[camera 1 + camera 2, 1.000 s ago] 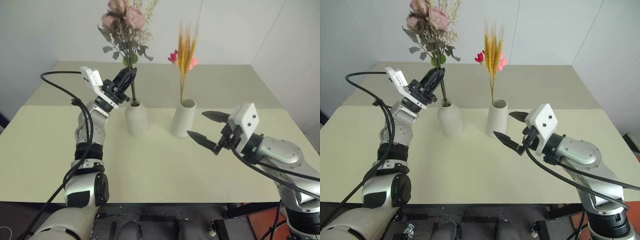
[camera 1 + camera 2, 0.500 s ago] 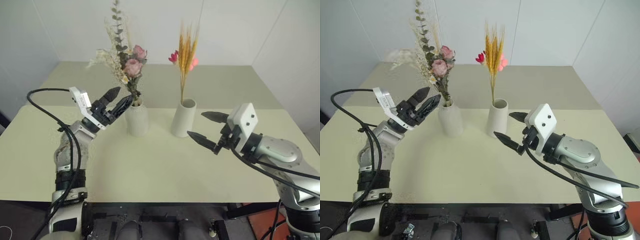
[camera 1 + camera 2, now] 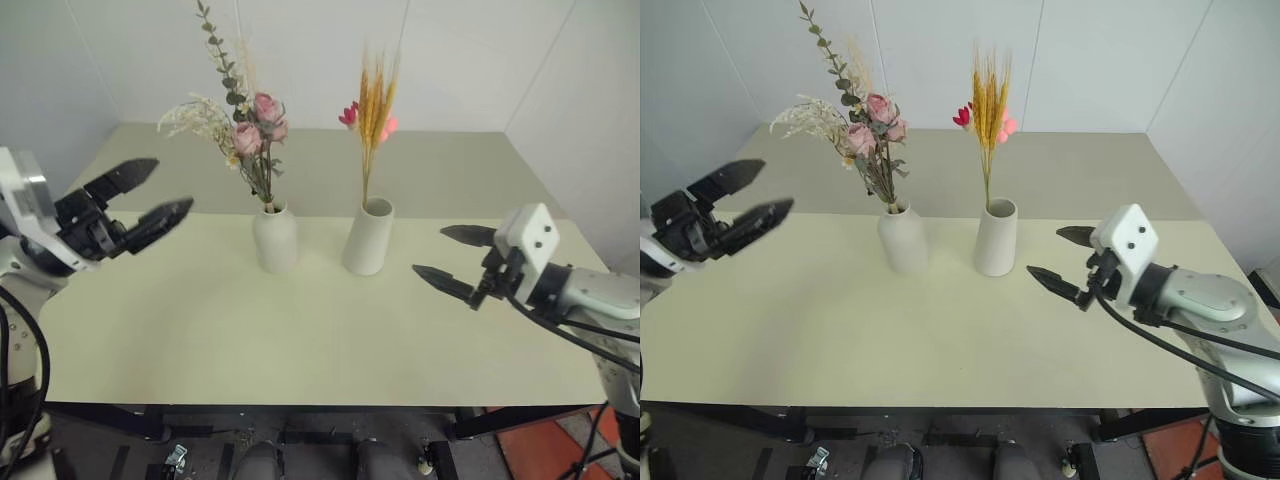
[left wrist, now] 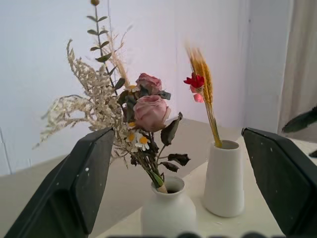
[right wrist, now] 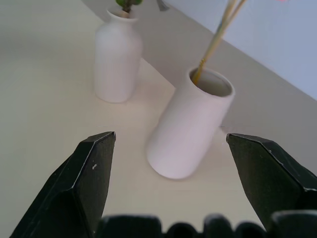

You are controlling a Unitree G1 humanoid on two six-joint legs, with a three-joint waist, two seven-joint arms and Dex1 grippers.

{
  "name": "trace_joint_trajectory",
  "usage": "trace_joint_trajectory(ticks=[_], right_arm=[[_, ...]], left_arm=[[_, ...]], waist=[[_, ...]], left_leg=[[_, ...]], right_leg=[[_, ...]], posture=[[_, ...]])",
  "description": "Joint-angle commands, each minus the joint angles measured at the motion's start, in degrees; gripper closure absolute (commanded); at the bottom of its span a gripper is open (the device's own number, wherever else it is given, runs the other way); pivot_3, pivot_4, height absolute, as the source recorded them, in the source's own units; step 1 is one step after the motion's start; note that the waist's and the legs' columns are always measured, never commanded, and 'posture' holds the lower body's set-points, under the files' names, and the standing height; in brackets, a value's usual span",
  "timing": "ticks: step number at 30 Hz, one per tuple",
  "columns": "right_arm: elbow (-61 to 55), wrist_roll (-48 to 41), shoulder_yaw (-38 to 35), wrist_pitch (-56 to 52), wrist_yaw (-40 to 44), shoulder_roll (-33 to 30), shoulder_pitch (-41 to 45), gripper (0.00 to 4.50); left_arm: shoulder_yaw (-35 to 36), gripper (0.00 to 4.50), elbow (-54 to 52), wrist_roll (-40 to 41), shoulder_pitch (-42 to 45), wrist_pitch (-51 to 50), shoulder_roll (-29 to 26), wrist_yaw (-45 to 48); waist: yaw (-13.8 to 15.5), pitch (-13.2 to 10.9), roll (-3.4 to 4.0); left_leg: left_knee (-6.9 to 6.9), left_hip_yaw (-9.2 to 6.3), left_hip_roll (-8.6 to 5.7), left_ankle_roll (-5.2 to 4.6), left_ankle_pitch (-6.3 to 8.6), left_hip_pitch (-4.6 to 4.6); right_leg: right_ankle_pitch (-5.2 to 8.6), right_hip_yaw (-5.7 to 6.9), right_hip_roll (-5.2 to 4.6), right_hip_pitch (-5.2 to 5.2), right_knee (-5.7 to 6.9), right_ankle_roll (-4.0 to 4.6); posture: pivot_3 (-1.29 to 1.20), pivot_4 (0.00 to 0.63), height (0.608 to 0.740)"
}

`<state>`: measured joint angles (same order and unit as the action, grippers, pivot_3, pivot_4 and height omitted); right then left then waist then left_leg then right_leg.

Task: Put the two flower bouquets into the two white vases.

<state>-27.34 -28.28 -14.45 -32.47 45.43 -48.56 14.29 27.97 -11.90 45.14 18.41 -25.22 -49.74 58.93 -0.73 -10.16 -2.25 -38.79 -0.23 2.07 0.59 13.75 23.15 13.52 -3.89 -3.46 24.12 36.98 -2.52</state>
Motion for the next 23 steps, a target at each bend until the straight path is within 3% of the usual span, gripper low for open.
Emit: trace_joint_trajectory(ticks=[1,14,23], right_arm=[[2.58,-0.26,-6.23,2.17,3.58,-3.91,-1.37,0.25],[-0.46,1.44,-11.54,3.32,0.59,-3.36,-8.20,0.25],[-9.34,0.98,-17.45,1.11,-4.54,-0.14,-15.92,0.25]], left_arm=[[-3.40,0.02,-2.76,-4.56,-1.18,3.38,-5.01,6.36],[-11.79,0.02,2.78,-8.34,8.72,7.99,-2.25,8.22],[-18.02,0.02,14.83,-11.66,20.57,11.33,-2.43,18.38]], waist=[[0.06,0.00,0.00],[-0.16,0.00,0.00],[-0.02,0.00,0.00]], left_leg=[[0.00,0.02,0.01,0.00,0.00,-0.01],[-0.02,0.05,0.07,0.00,0.00,0.02],[-0.03,0.05,0.05,0.00,0.00,0.04]], right_leg=[[0.01,0.00,0.00,0.01,0.02,0.02],[0.02,-0.04,0.07,0.05,0.05,0.02],[0.03,-0.04,0.08,0.04,0.04,0.00]], posture=[[0.00,0.150,0.740],[0.00,0.150,0.740],[0.00,0.150,0.740]])
